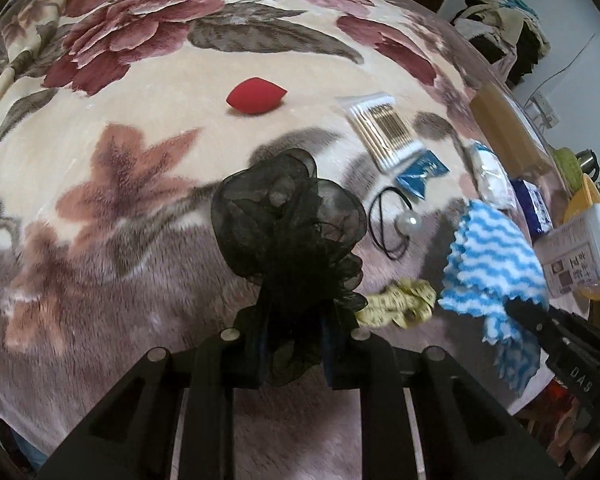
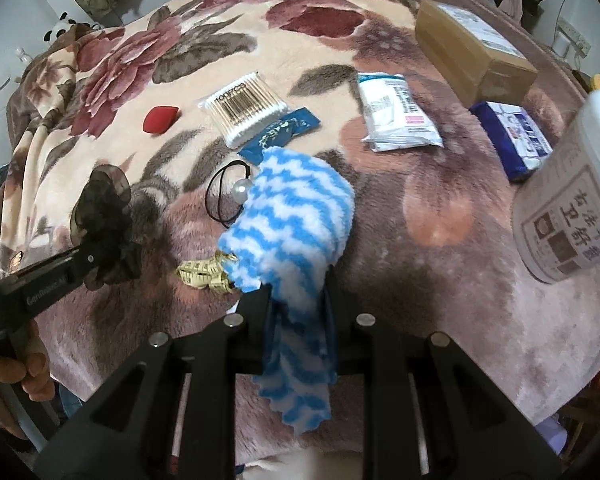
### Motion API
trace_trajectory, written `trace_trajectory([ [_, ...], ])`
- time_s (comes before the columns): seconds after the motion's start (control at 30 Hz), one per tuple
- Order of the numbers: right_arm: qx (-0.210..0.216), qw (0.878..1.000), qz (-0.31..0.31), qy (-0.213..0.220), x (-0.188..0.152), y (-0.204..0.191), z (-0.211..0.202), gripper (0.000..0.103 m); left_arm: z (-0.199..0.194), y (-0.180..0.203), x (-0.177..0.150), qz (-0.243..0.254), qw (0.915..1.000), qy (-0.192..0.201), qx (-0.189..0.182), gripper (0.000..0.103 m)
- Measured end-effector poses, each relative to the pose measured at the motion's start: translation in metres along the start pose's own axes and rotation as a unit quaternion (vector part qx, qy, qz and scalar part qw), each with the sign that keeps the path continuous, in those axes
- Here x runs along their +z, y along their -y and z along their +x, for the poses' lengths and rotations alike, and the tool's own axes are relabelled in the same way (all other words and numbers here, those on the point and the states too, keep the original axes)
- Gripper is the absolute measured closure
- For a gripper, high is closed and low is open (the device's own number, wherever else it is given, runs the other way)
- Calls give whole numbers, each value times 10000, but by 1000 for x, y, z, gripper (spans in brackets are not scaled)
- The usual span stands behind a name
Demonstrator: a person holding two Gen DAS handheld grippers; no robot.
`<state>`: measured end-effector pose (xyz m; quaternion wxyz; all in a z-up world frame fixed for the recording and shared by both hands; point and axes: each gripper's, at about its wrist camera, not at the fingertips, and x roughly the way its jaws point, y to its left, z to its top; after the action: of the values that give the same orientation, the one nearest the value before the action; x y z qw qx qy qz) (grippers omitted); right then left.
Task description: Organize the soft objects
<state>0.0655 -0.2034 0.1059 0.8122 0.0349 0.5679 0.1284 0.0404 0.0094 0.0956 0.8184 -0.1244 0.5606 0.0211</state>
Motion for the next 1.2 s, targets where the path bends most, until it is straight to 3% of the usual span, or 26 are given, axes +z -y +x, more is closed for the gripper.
trace_trajectory([
  [0.43,-32,9997,-60,232,-15,7,-35,82,-20,25,-30,81,10000,51,10,84],
  [0.97,-88,9984,61,554,-24,38,-77,82,-41,73,-37,359,9991,240,-43,83],
  [1.13,54,9986,200,483,-26,53,-76,81,-39,83,-41,404,9989,216,-41,82],
  [1.17,89,9989,215,401,-26,55,-72,77,-37,84,-43,391,9990,205,-28,82],
  [1.2,86,9993,228,288,-26,57,-66,55,-36,84,-44,371,9991,191,-16,82],
])
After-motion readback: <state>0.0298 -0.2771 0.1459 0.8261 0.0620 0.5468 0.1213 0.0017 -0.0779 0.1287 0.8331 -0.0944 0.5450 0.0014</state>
